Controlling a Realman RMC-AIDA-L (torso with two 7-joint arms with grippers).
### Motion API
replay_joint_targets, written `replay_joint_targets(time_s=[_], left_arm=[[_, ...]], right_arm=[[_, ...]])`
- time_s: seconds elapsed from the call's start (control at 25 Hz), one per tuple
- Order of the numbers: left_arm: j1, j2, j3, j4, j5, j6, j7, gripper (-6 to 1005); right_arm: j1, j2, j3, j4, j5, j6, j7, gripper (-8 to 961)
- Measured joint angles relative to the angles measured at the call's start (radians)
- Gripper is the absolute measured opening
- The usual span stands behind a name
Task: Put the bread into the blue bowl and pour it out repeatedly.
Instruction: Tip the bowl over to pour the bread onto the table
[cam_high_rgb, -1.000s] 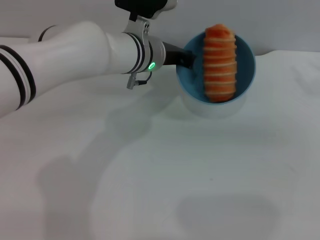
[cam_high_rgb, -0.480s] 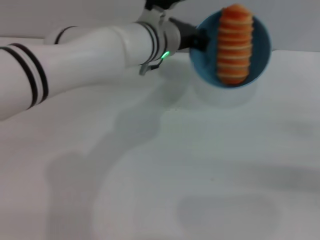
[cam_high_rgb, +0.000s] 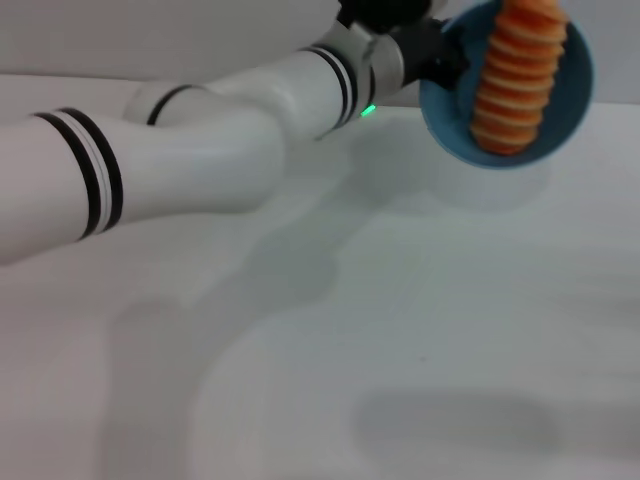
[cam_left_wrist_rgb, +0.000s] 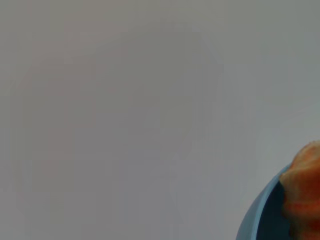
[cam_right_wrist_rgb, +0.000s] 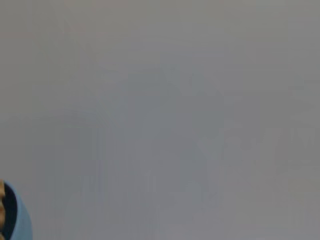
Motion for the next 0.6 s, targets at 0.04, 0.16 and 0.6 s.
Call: replay_joint_targets(time_s=[0.04,0.16,0.6], left_arm=[[0.000,-0.001,0.019,0.000,0.000,-0.016,0.001,-1],[-0.001,-0.001,0.054,-0.003,0.000,-0.043,0.002,-1],[0.007,-0.001,0.124,-0.027,-0.002,-0.187,0.058,-2]], right_arm=[[-0.003,0.001,0.002,0.002,0.001,-0.013,0.000,552],[-0.006,0.001,0.009,0.007,0.005,-0.042,-0.001,552],[0.013,-0.002,0.017,0.009,0.006,-0.056,-0.003,551]])
